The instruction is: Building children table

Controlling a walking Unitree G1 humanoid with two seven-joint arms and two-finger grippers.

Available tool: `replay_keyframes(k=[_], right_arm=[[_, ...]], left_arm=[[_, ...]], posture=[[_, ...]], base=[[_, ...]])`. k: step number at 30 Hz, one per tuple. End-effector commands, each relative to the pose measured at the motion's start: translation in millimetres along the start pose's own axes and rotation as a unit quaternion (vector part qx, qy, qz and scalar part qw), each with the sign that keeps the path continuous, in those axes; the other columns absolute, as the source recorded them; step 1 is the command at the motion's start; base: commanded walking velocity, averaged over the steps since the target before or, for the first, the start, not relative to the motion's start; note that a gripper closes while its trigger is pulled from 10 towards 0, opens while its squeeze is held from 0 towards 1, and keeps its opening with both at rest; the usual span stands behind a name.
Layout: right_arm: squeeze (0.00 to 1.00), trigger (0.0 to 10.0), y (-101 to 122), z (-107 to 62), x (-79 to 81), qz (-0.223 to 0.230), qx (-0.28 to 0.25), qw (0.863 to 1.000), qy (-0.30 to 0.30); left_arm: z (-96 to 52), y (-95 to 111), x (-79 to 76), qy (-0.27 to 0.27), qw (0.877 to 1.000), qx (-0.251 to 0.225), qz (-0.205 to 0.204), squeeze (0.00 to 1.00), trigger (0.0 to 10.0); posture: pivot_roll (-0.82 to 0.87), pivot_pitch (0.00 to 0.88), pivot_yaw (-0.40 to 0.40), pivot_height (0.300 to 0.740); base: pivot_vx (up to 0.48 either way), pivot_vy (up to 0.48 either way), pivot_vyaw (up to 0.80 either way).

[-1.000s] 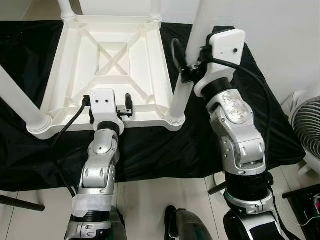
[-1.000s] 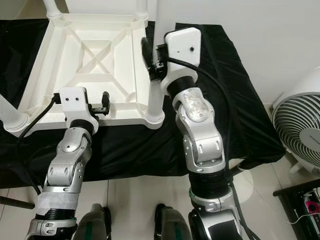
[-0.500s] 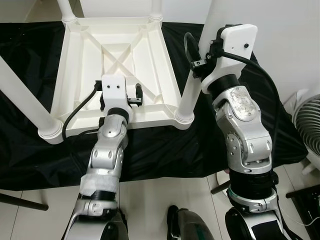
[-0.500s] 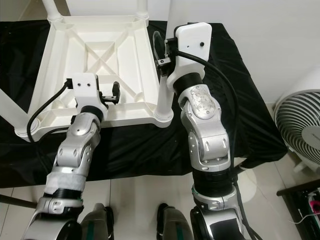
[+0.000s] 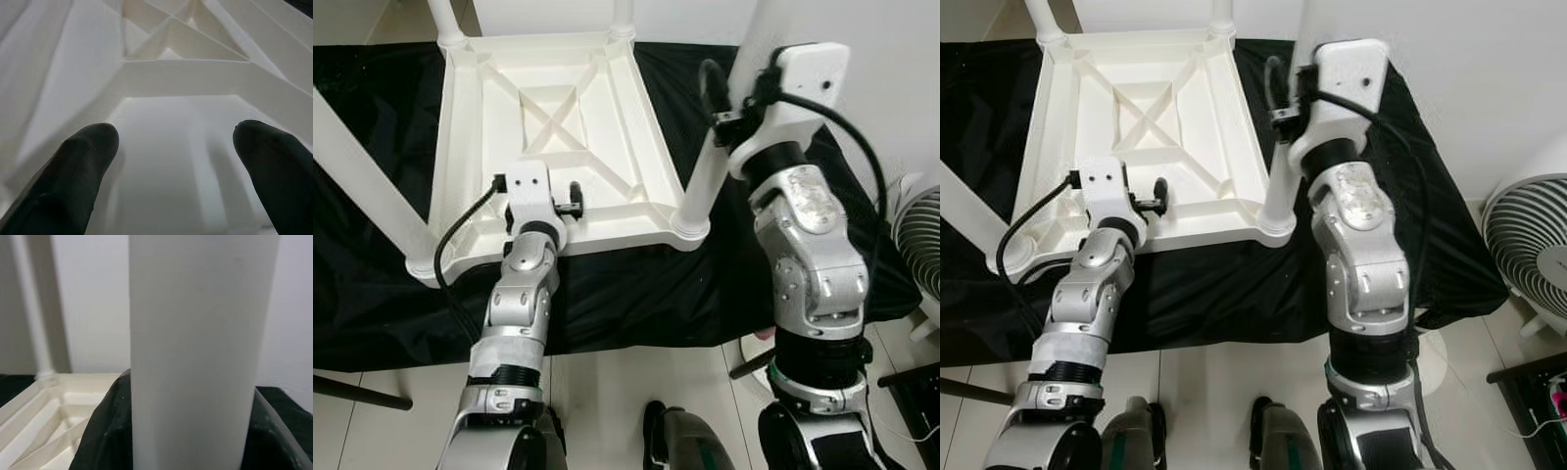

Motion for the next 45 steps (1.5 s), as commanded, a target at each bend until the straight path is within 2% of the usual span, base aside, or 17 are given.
replay_keyframes(k=[1,5,10,19,21,22,24,25,26,28,31,33,34,35,37,44,45], right_arm=[[0.00,0.0,42.2,-0.9,-23.7,0.019,-0.080,0.995,-0.054],[0.00,0.0,46.8,-3.8,-42.4,0.026,-0.090,0.992,-0.083],[0.00,0.0,53.5,-12.3,-87.6,0.034,-0.107,0.981,-0.156],[0.00,0.0,47.7,-25.7,-126.1,0.037,-0.107,0.966,-0.232],[0.00,0.0,19.6,-42.5,-158.3,0.067,-0.083,0.951,-0.291],[0.00,0.0,19.6,-42.5,-158.3,0.067,-0.083,0.951,-0.291],[0.00,0.0,-19.2,-62.4,-186.4,0.108,-0.045,0.931,-0.344],[0.00,0.0,-48.7,-76.7,-200.9,0.130,-0.014,0.919,-0.372],[0.00,0.0,-48.7,-76.7,-200.9,0.130,-0.014,0.919,-0.372],[0.00,0.0,-88.4,-100.8,-218.0,0.162,0.026,0.894,-0.416],[0.00,0.0,-104.1,-107.4,-220.0,0.181,0.042,0.887,-0.423],[0.00,0.0,-122.8,-112.8,-218.9,0.214,0.060,0.876,-0.427],[0.00,0.0,-144.1,-113.8,-211.0,0.259,0.086,0.867,-0.418],[0.00,0.0,-144.1,-113.8,-211.0,0.259,0.086,0.867,-0.418],[0.00,0.0,-173.8,-114.8,-195.1,0.311,0.123,0.848,-0.411],[0.00,0.0,-211.2,-96.8,-151.6,0.386,0.180,0.833,-0.354],[0.00,0.0,-220.6,-91.1,-135.9,0.403,0.197,0.829,-0.335]], left_arm=[[0.3,-3.7,32.0,0.105,0.994,0.021,0.012,0.00,10.0],[-0.1,2.0,55.3,0.146,0.989,0.017,0.024,0.00,10.0],[-6.3,18.2,98.9,0.233,0.969,0.017,0.079,0.00,10.0],[-16.0,34.3,118.6,0.286,0.953,0.007,0.105,0.00,10.0],[-22.4,55.9,134.5,0.322,0.939,-0.013,0.123,0.00,10.0],[-22.4,55.9,134.5,0.322,0.939,-0.013,0.123,0.00,10.0],[-25.1,75.9,141.3,0.336,0.932,-0.029,0.132,0.00,10.0],[-23.7,89.3,139.1,0.331,0.934,-0.046,0.125,0.00,10.0],[-23.7,89.3,139.1,0.331,0.934,-0.046,0.125,0.00,10.0],[-21.4,106.2,134.3,0.323,0.937,-0.065,0.116,0.00,10.0],[-19.4,113.2,130.6,0.317,0.939,-0.070,0.111,0.00,10.0],[-16.3,125.0,121.1,0.303,0.943,-0.083,0.107,0.00,10.0],[-14.1,139.6,109.9,0.289,0.946,-0.100,0.106,0.00,10.0],[-14.1,139.6,109.9,0.289,0.946,-0.100,0.106,0.00,10.0],[-11.1,163.9,84.7,0.254,0.953,-0.131,0.100,0.00,10.0],[-4.6,185.3,44.9,0.184,0.967,-0.153,0.083,0.00,10.0],[-2.2,190.9,28.4,0.149,0.973,-0.160,0.074,0.00,10.0]], posture=[[-0.06,0.148,0.021,0.740],[-0.06,0.150,0.023,0.740],[-0.06,0.154,0.025,0.740],[-0.05,0.155,0.024,0.740],[-0.03,0.154,0.028,0.740],[-0.03,0.154,0.028,0.740],[-0.02,0.156,0.033,0.740],[0.00,0.156,0.040,0.740],[0.00,0.156,0.040,0.740],[0.01,0.156,0.047,0.740],[0.02,0.156,0.054,0.740],[0.02,0.156,0.059,0.740],[0.02,0.160,0.065,0.740],[0.02,0.160,0.065,0.740],[0.02,0.165,0.072,0.740],[0.03,0.175,0.085,0.740],[0.03,0.185,0.088,0.740]], base=[[0.000,0.000,0.00],[0.000,0.000,0.00],[0.000,0.000,0.00],[0.000,0.000,0.00],[0.000,0.000,0.00],[0.000,0.000,0.00],[0.000,0.000,0.00],[0.000,0.000,0.00],[0.000,0.000,0.00],[0.000,0.000,0.00],[0.000,0.000,0.00],[0.000,0.000,0.00],[0.000,0.000,0.00],[0.000,0.000,0.00],[0.000,0.000,0.00],[0.000,0.000,0.00],[0.000,0.000,0.00]])
Point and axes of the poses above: a point about 5 cm out from each wrist's last joint towards the gripper, its own z axis pointing out of the wrist towards the gripper, its own y axis along the axis of the wrist's last joint, x = y × z, the point moved 6 cm from there along z, pointing out of the wrist towards the gripper, and after that the axes turned 10 degrees about z, right-handed, at the moved point
